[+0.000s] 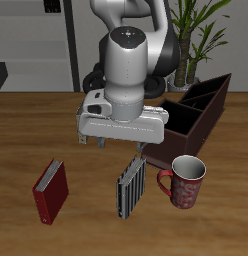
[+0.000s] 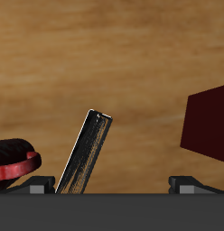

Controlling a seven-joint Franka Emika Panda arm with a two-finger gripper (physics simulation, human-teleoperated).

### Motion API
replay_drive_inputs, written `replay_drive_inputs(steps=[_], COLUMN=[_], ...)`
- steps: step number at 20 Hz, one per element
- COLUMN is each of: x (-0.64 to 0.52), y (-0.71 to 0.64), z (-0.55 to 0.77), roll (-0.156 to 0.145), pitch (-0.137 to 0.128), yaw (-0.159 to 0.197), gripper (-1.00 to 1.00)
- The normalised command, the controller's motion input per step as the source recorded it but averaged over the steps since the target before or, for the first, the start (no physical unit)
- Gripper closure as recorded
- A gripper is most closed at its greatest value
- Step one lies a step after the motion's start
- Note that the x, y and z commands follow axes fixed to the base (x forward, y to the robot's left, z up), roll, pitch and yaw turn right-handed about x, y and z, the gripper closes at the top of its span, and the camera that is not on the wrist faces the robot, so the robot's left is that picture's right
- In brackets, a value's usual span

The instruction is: Place the striped book into the left desk caddy's left compartment

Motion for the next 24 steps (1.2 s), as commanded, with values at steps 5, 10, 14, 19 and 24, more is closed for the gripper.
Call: replay_drive_inputs(steps=[5, 10, 14, 19, 24], x=[0.09, 0.1, 0.08, 0.08, 0.05], y=[-0.01, 0.04, 0.07, 0.07, 0.05], z=[-0.34, -0.39, -0.36, -0.42, -0.41], roll=[-0.006, 0.006, 0.015, 0.018, 0.01], pitch=[0.026, 0.028, 0.043, 0.048, 0.067], yaw=[-0.031, -0.035, -0.02, 0.011, -0.016], gripper=[-1.0, -1.0, -1.0, -1.0, 1.0])
